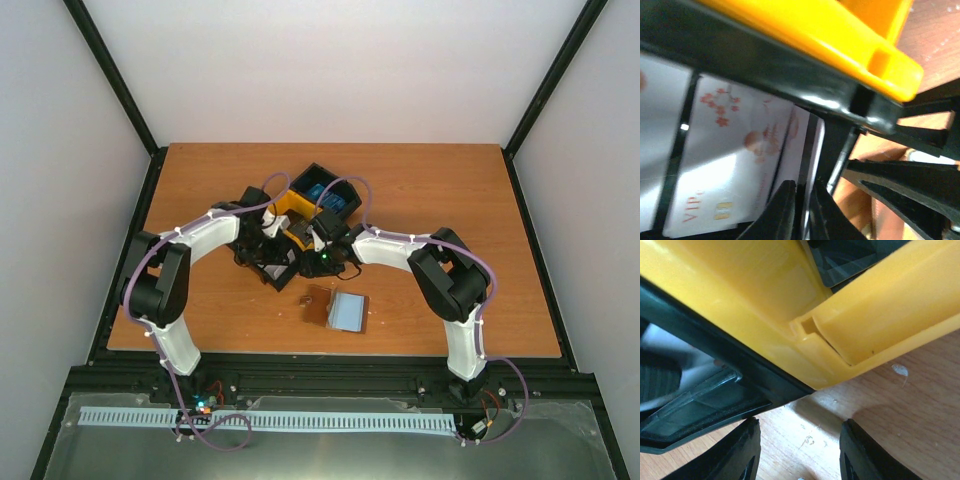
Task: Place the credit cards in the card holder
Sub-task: Pick up the credit card from the storage box.
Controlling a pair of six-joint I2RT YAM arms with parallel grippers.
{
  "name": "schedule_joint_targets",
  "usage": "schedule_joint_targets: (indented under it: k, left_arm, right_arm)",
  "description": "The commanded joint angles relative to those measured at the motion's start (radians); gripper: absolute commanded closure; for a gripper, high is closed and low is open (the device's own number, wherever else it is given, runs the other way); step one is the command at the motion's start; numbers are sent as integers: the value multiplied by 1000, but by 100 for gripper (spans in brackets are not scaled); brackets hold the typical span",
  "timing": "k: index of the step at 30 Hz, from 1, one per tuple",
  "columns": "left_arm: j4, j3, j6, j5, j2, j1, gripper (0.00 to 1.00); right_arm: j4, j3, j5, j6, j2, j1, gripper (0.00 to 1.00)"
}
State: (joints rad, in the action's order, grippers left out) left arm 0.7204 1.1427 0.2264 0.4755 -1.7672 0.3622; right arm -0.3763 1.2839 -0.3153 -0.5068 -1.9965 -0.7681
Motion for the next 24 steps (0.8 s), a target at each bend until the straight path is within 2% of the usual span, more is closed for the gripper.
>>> schedule_joint_targets:
  k: [1,5,14,24]
  left_arm:
    - [57,52,-40,-99,-12,6,93]
    - [83,92,-95,-174,18,6,99]
    - [125,92,-92,-260,138,6,99]
    - [59,77,-93,-235,213,3,99]
  right_arm:
    - [8,8,10,-3,-31,-8,56]
    - [8,7,22,3,-15,-7,56]
    - [-25,53,68,17,62,-5,54]
    - [-40,64,117,-22,164,2,48]
